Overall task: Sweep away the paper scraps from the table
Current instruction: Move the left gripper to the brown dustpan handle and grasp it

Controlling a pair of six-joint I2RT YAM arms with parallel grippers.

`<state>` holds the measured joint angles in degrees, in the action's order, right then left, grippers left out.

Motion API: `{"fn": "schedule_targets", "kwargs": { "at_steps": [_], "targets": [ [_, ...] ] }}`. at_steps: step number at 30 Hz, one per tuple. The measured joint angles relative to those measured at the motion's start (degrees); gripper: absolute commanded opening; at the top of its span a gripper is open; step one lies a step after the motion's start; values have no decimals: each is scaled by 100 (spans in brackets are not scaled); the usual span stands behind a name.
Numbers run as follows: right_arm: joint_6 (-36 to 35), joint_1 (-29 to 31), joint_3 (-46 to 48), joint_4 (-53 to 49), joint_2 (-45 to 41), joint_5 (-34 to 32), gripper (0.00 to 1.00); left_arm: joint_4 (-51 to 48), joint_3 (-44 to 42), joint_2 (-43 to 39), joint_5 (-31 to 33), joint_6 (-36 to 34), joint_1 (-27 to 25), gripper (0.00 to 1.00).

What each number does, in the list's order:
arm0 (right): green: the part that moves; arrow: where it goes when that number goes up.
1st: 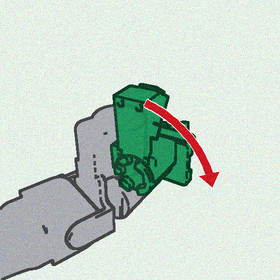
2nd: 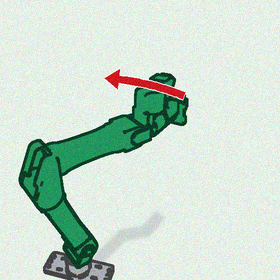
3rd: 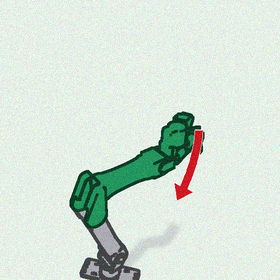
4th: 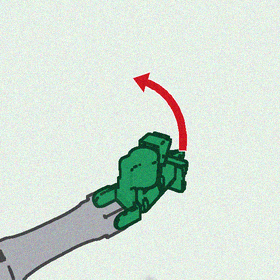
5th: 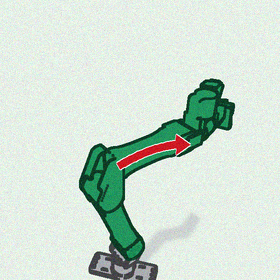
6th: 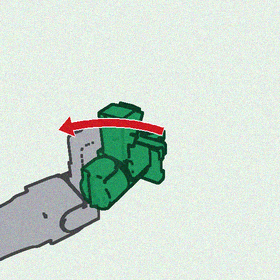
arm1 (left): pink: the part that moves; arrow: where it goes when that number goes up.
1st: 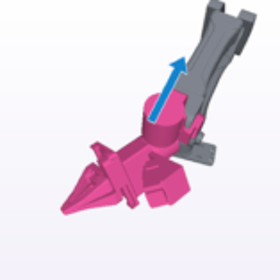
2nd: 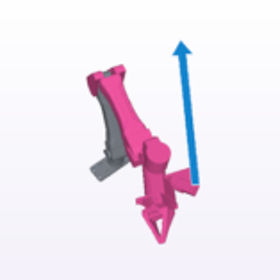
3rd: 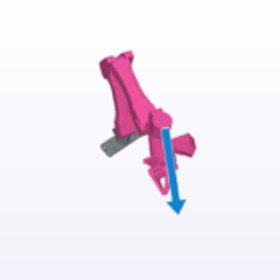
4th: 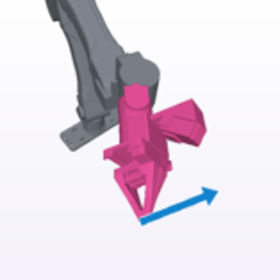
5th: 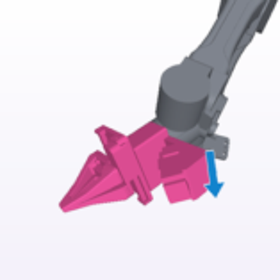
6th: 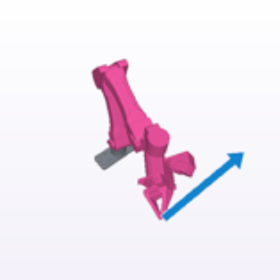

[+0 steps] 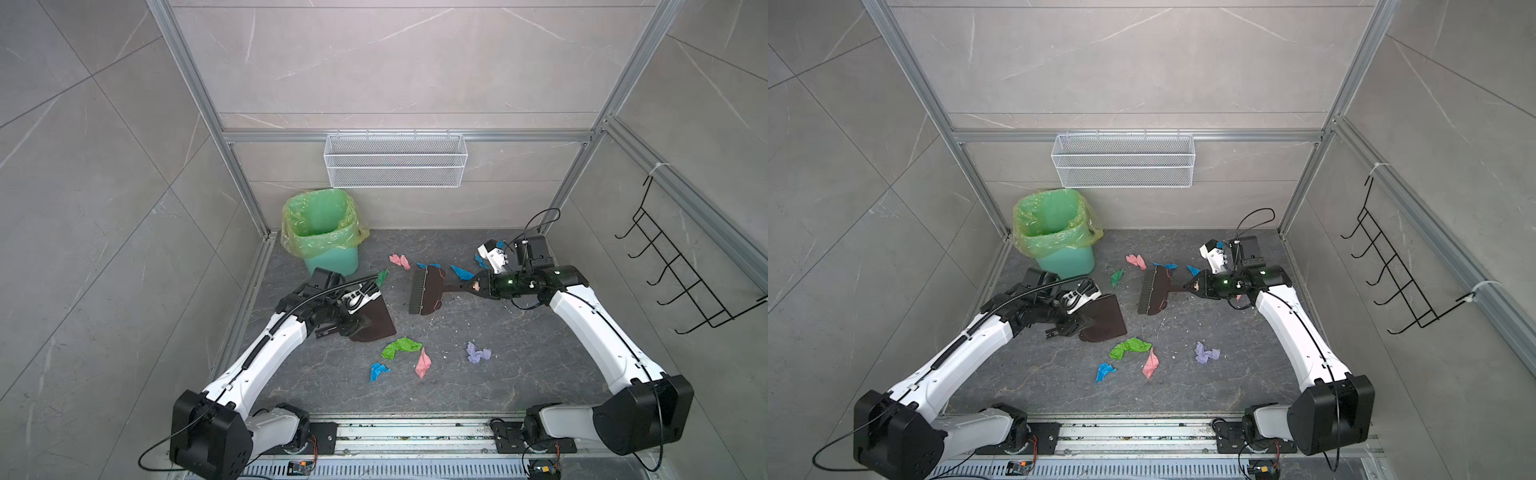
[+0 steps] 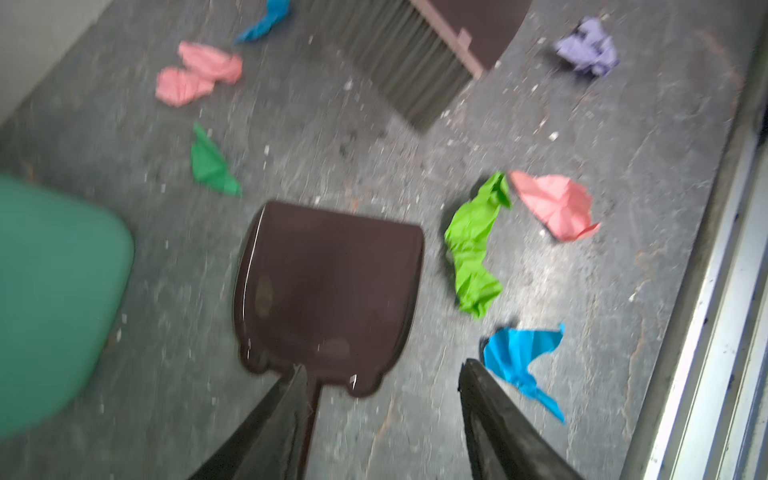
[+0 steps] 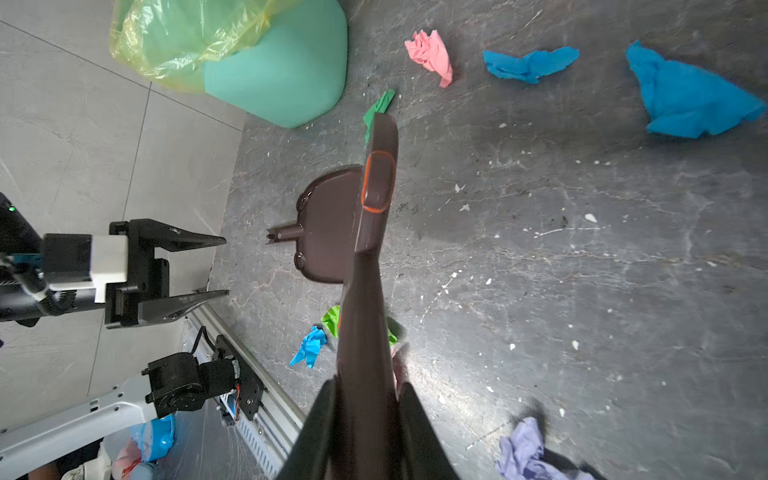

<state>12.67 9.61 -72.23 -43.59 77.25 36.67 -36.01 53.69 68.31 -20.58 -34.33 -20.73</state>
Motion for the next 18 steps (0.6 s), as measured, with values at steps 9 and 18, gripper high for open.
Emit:
{"fn": "schedule_targets", "kwargs": {
  "at_steps": [9, 18],
  "targets": [
    [0, -140, 2, 20, -26, -4, 0, 330, -588, 129, 118, -299, 979, 59],
    [39, -225, 232, 354, -127, 175, 0, 1088, -1228, 564, -66, -492, 1493, 58]
  ]
}}
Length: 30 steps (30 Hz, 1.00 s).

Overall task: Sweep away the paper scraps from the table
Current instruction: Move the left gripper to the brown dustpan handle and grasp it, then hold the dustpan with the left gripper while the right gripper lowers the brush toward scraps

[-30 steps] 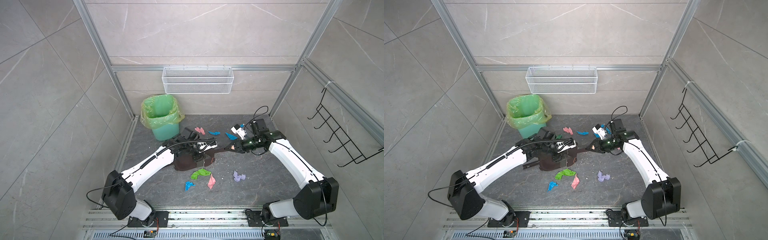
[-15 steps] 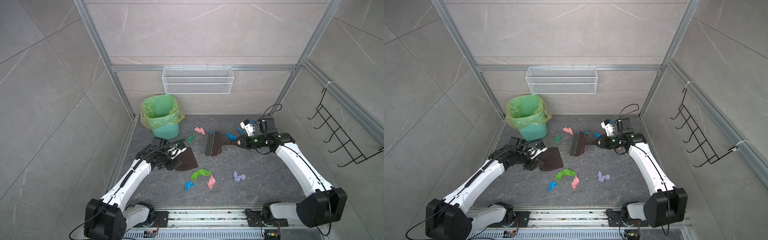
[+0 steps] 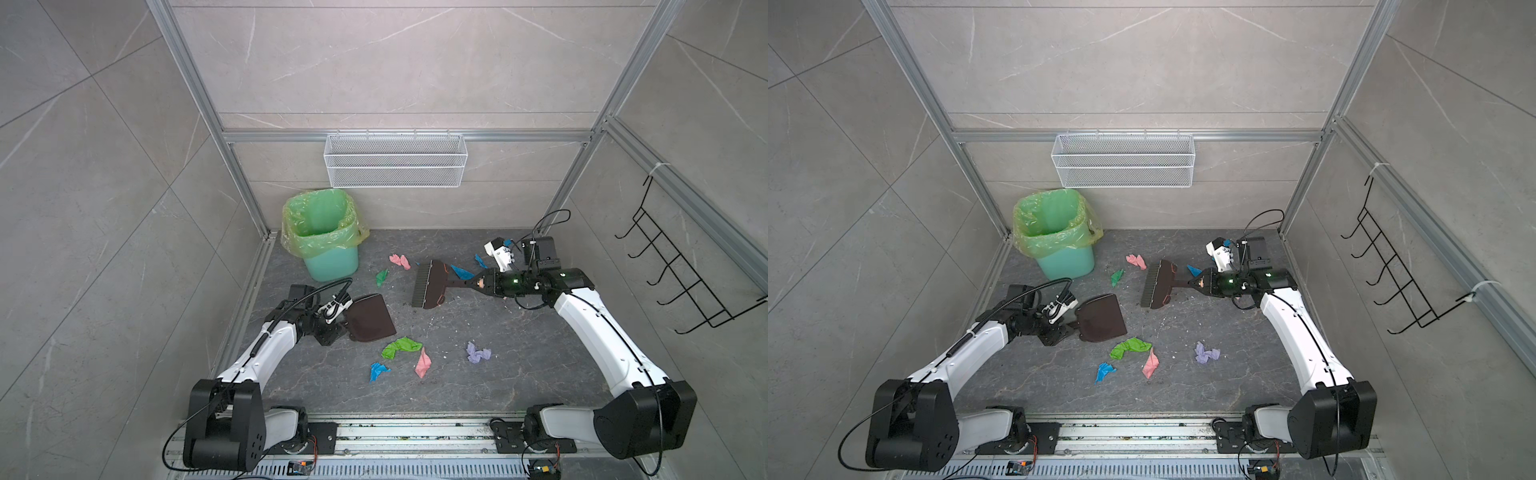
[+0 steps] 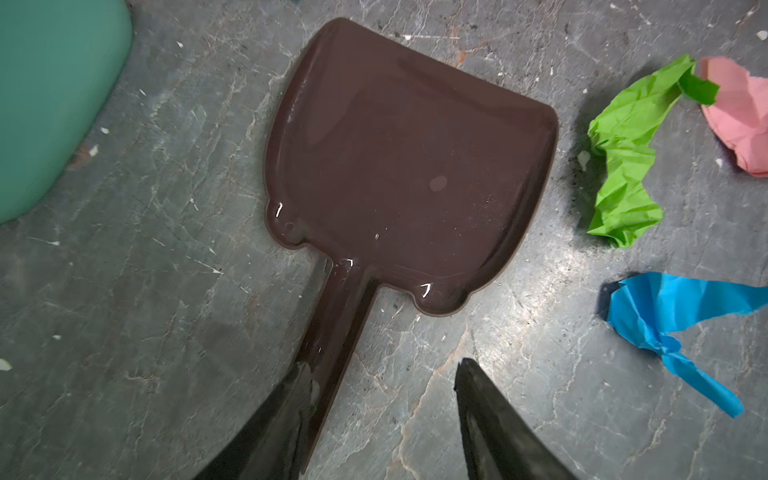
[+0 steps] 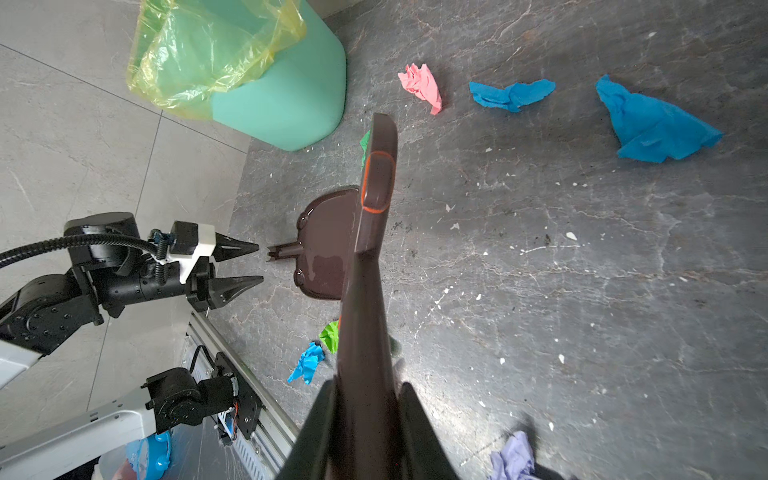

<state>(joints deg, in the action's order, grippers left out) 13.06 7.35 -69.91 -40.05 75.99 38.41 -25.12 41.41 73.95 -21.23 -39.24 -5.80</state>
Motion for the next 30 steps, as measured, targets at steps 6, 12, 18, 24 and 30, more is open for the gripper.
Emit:
{"fn": "schedule_targets", "kwargs": {
  "at_steps": [6, 12, 18, 24, 30],
  "targets": [
    [133, 0, 125, 212, 7, 162, 0, 275, -20, 431, 28, -94, 68, 57],
    [155, 0, 138, 352, 7, 240, 0, 452, -131, 476, 203, -337, 70, 57],
    [155, -11, 142, 393, 7, 302, 0, 544, -291, 883, 369, -595, 70, 56],
    [157, -26, 146, 393, 7, 302, 0, 737, -280, 1093, 474, -710, 72, 50],
    [157, -28, 146, 396, 7, 302, 0, 763, -92, 1322, 472, -881, 96, 41]
  ]
}}
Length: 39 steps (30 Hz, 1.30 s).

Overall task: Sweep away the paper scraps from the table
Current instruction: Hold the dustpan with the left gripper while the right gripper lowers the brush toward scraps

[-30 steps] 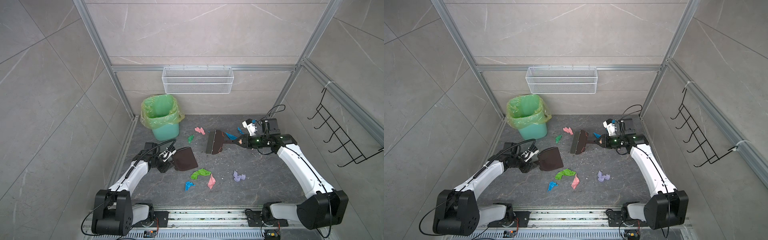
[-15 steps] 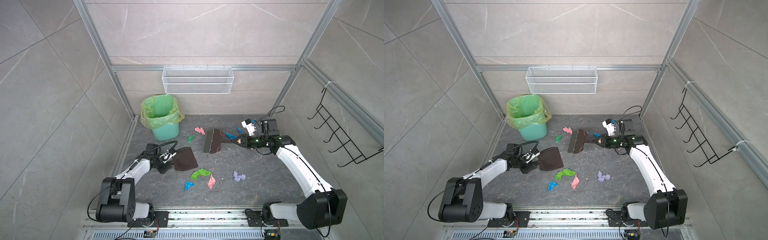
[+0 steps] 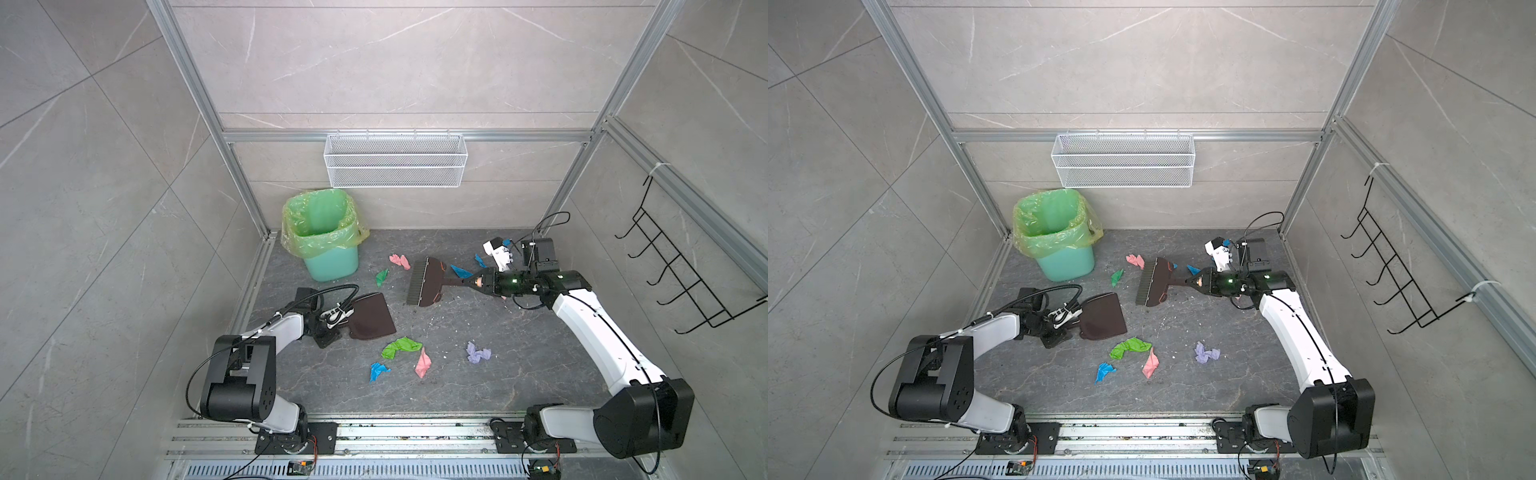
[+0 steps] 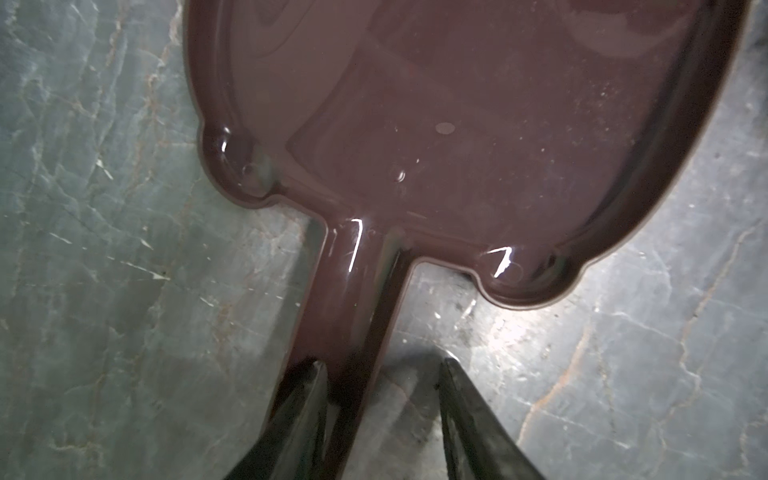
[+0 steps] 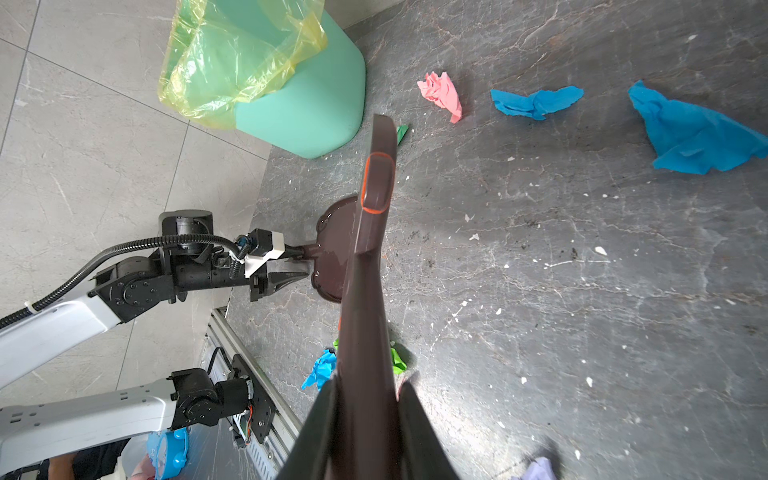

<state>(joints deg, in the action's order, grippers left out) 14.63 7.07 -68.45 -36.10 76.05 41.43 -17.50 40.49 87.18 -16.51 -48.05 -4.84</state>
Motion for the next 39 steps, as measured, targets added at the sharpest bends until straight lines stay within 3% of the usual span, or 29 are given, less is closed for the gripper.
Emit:
{"fn": "schedule_targets", "kwargs": {
  "at_steps": [4, 12, 19, 39],
  "targets": [
    [0, -4, 22, 44, 0, 24, 0, 13, 81, 79, 4, -48, 2, 34],
    [52, -7, 66, 175, 0, 44, 0, -118, 109, 57, -44, -85, 2, 31],
    [127, -15, 63, 256, 0, 83, 0, -431, 116, -229, -162, -42, 0, 43],
    [127, -20, 140, 271, 0, 105, 0, -212, 118, -210, -59, 116, 262, 52]
  ]
}}
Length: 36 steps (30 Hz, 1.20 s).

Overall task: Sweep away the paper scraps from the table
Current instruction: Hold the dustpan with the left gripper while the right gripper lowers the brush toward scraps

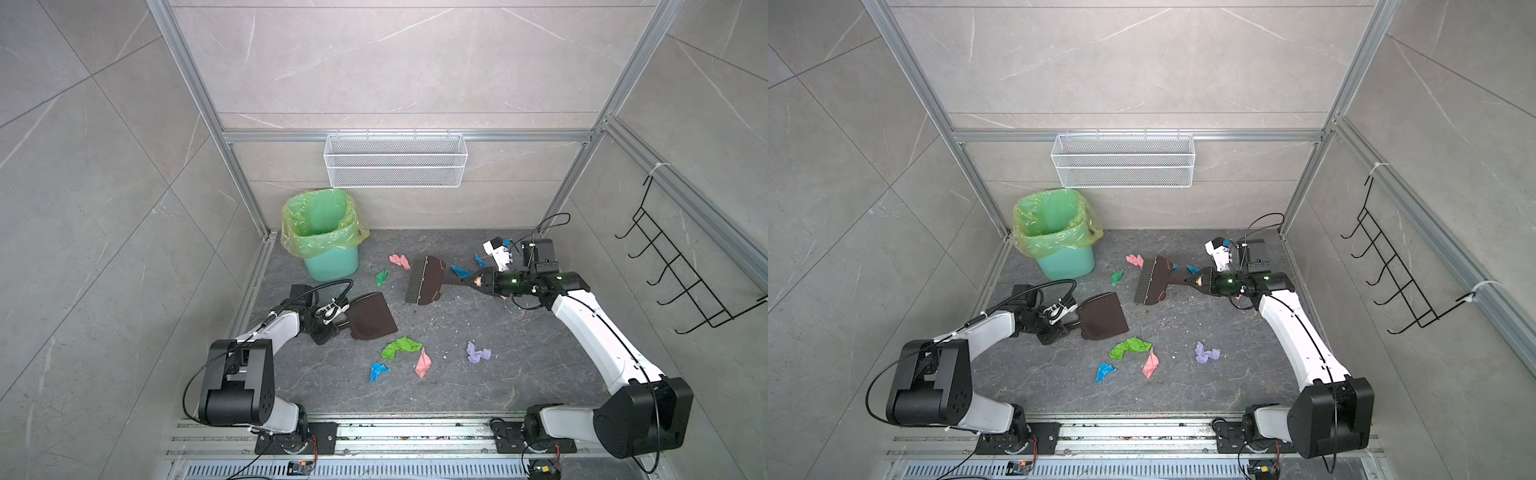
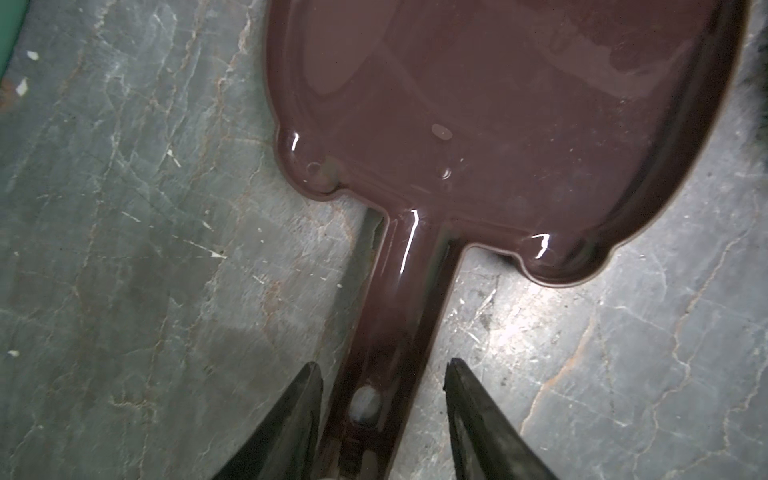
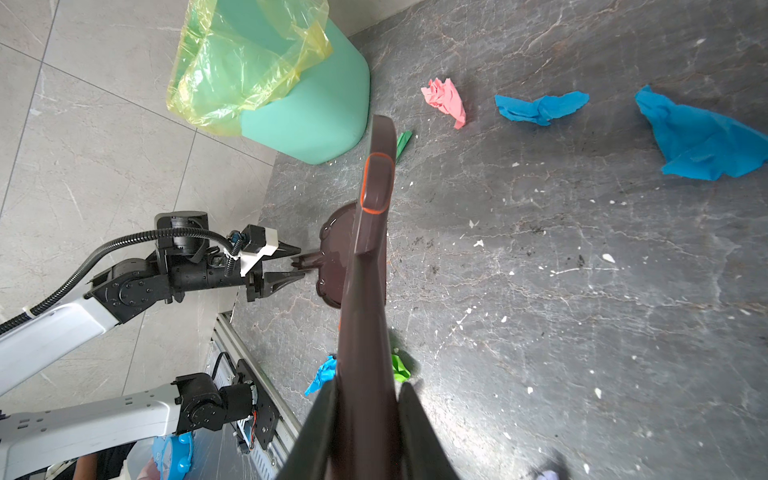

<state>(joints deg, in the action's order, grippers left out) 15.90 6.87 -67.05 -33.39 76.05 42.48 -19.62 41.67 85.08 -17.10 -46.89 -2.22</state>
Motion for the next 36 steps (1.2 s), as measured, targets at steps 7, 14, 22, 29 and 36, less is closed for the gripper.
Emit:
{"fn": "schedule_targets", "kwargs": {
  "at_steps": [7, 14, 22, 29, 36],
  "targets": [
    [2, -11, 11, 11, 0, 22, 0, 55, 42, 321, 46, -17, 2, 53],
    [2, -11, 37, 28, -9, 22, 0, 11, 260, 555, -22, -70, 2, 47],
    [4, -11, 85, 52, -11, 20, 0, -111, 367, 651, -125, -201, 2, 26],
    [22, -15, 116, 46, -46, -275, 0, -223, 402, 651, -146, -240, -28, 17],
    [17, -15, 114, -20, -87, -708, 0, -621, 402, 389, -92, -267, -354, 11]
  ]
}}
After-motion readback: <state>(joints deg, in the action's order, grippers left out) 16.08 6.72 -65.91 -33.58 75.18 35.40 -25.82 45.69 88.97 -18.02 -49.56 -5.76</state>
